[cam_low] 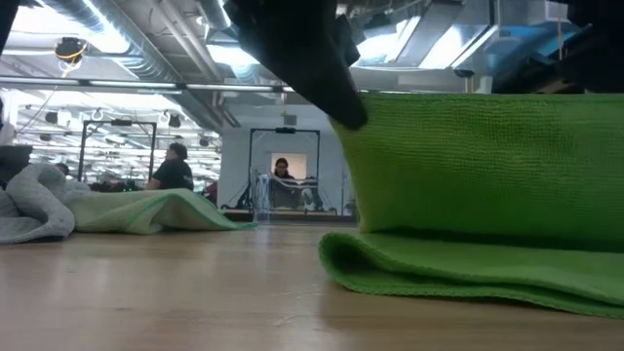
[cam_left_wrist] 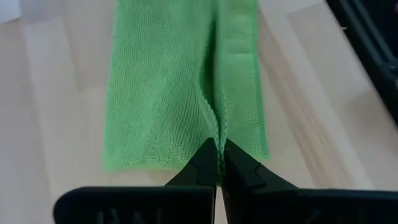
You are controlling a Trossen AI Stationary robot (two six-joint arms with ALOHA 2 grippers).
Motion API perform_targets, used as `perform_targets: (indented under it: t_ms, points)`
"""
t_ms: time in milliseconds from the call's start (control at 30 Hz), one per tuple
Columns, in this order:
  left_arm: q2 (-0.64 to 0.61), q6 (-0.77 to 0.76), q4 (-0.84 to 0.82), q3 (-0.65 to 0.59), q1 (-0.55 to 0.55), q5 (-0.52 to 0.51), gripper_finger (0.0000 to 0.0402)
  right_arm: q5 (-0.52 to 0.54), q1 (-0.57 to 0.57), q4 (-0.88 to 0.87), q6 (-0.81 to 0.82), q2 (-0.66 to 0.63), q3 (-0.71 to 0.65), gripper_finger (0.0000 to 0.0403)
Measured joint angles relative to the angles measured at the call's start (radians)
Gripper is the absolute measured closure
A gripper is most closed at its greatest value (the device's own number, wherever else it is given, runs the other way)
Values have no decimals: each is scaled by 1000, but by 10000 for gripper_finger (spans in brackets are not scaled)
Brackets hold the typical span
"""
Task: Fold microfiber towels
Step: Fold the green microfiber cloth
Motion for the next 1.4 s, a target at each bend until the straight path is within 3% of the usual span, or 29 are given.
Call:
perform_targets:
  t_ms: [200,400,1300,1400]
  points:
    - [0,0,0,-1,-14,114,373,-46,0,29,-4,0,0,309]
    - [0,3,35,-1,-28,142,355,-52,0,27,0,0,0,280]
    - [0,-25,51,-1,-42,194,347,-51,40,74,32,-1,0,285]
    - [0,-26,56,-1,-42,186,347,-5,44,75,31,-1,0,285]
